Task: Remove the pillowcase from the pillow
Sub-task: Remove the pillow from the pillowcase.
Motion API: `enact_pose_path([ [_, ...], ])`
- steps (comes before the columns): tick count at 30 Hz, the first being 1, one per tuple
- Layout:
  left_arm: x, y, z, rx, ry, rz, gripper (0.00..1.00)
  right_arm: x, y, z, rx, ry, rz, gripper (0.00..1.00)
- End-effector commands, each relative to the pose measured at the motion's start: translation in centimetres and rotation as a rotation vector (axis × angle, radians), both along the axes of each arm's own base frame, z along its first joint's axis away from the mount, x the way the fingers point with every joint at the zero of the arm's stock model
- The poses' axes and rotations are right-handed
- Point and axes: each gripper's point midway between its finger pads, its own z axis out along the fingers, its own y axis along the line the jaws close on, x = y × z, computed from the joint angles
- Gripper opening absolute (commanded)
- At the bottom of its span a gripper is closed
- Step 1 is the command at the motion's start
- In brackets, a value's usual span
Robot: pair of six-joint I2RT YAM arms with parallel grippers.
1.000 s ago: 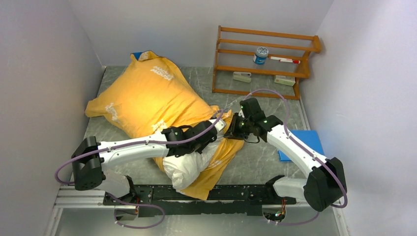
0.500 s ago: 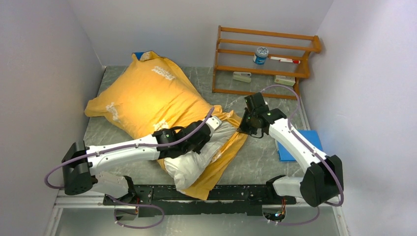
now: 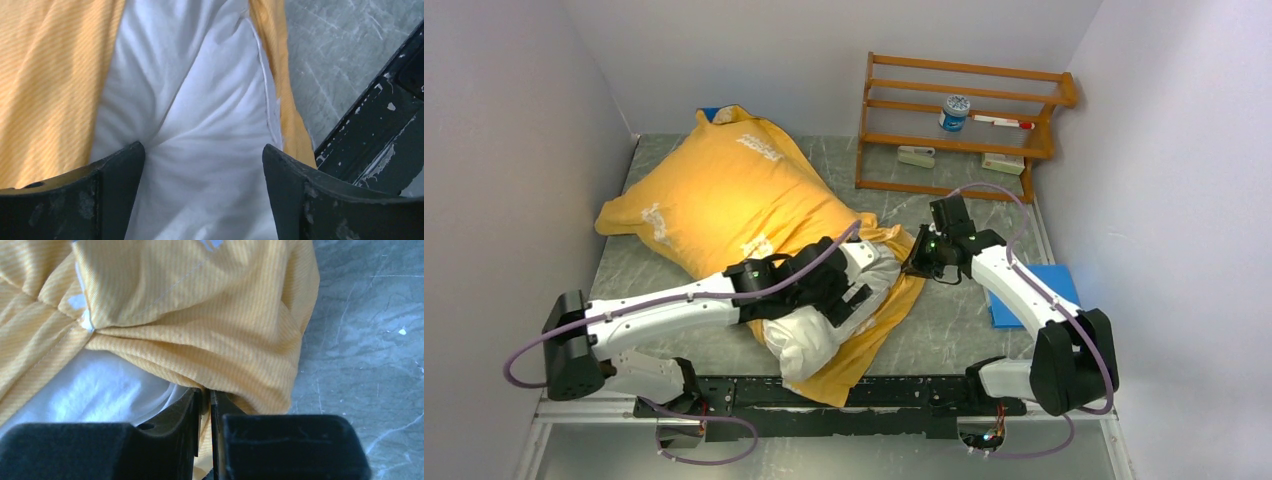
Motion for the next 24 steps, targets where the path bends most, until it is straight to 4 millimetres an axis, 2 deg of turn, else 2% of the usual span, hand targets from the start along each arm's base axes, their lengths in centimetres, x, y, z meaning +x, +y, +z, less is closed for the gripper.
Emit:
enact_pose_path([
  [1, 0.6, -2.2, -0.4, 0.08, -0.031, -0.085, 0.96, 0.2, -0.7, -0.4, -0.002, -0.017, -0.022, 0.14],
  [3, 0.9, -3.6, -0.8, 0.113, -0.06, -0.118, 0.97, 0.2, -0.8, -0.4, 0.004, -0.02, -0.031, 0.14],
  [5, 1.4, -4.2, -2.2, 0.171, -0.075, -0.131, 0.97, 0.2, -1.1, -0.2, 0.011, -0.025, -0.046, 0.14],
  [10, 2.4, -3.5, -6.7, 0.375, -0.116, -0.094, 0.97, 0.8, -2.4, 0.4, 0.051, -0.05, -0.103, 0.15],
  [13, 2.1, -3.3, -8.3, 0.429, -0.124, -0.103, 0.96, 0.9, -2.8, 0.1, 0.095, -0.034, -0.113, 0.15],
  [14, 2.0, -3.2, -8.7, 0.44, -0.122, -0.099, 0.92, 0.9, -2.9, -0.1, 0.104, -0.027, -0.115, 0.15],
  [15, 2.0, -3.0, -9.0, 0.454, -0.125, -0.087, 0.85, 0.8, -3.0, -0.2, 0.109, -0.019, -0.115, 0.15],
  [16, 2.2, -2.7, -9.5, 0.475, -0.126, -0.07, 0.73, 0.8, -3.0, -0.4, 0.113, -0.013, -0.115, 0.15],
  [17, 2.4, -2.1, -9.9, 0.505, -0.133, -0.047, 0.56, 0.8, -3.0, -0.5, 0.116, -0.009, -0.115, 0.15],
  [18, 2.6, -1.6, -10.2, 0.534, -0.142, -0.021, 0.31, 0.9, -3.1, -0.6, 0.116, -0.007, -0.116, 0.15],
  [19, 2.8, -1.1, -10.4, 0.557, -0.149, -0.002, 0.11, 0.9, -3.1, -0.6, 0.116, -0.006, -0.119, 0.15],
  [20, 2.8, -0.7, -10.4, 0.569, -0.152, 0.009, 0.06, 1.0, -3.2, -0.6, 0.113, -0.005, -0.12, 0.15],
  [24, 2.0, -0.7, -8.2, 0.45, -0.147, 0.041, 0.05, 1.5, -3.7, -0.8, 0.097, -0.006, -0.126, 0.15],
])
